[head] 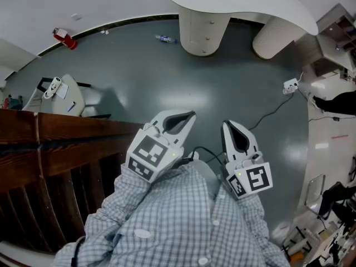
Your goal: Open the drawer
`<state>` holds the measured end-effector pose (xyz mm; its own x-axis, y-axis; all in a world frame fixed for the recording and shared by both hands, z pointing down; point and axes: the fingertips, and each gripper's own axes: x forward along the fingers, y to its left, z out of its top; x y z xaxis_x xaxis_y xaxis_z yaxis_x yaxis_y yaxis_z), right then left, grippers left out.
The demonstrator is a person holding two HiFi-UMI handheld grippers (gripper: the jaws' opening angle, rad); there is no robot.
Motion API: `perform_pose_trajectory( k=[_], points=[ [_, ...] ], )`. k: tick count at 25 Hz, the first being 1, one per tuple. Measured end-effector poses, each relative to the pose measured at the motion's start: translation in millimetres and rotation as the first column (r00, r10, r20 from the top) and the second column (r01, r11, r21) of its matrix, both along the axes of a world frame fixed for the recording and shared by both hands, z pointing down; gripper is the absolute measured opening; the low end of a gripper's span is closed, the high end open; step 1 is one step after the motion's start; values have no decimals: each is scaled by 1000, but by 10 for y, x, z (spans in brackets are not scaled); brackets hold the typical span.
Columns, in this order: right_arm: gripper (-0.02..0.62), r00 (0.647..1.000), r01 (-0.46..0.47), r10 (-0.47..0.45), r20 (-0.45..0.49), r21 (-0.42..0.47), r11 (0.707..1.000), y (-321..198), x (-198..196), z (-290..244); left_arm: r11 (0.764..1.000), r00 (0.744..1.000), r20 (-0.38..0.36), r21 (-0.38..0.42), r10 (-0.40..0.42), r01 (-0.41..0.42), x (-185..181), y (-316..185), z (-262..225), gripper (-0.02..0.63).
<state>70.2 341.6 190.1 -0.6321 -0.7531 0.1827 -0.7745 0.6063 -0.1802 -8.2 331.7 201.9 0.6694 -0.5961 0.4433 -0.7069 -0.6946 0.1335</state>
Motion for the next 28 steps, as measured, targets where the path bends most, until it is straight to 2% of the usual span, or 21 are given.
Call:
perform_pose_trajectory(
  k=[6, 12, 18, 28],
  points=[
    [9, 999, -8, 8, 32, -2, 1000, 39, 97, -16, 1000, 1000, 13, 1, -18, 18, 10, 38, -4, 3],
    [9, 1000, 26, -25, -14, 49, 998, 121, 201, -116, 999, 999, 9, 2, -53, 53, 64, 77, -15, 3],
    [9, 1000, 6, -6, 4, 52, 999, 223, 371, -140, 997, 997, 3, 22, -78, 77, 149, 158, -63, 4],
    [9, 997, -71, 70, 24, 34, 997, 194, 731, -94, 997, 998, -6, 38, -62, 62, 328, 145, -68, 3]
  ],
)
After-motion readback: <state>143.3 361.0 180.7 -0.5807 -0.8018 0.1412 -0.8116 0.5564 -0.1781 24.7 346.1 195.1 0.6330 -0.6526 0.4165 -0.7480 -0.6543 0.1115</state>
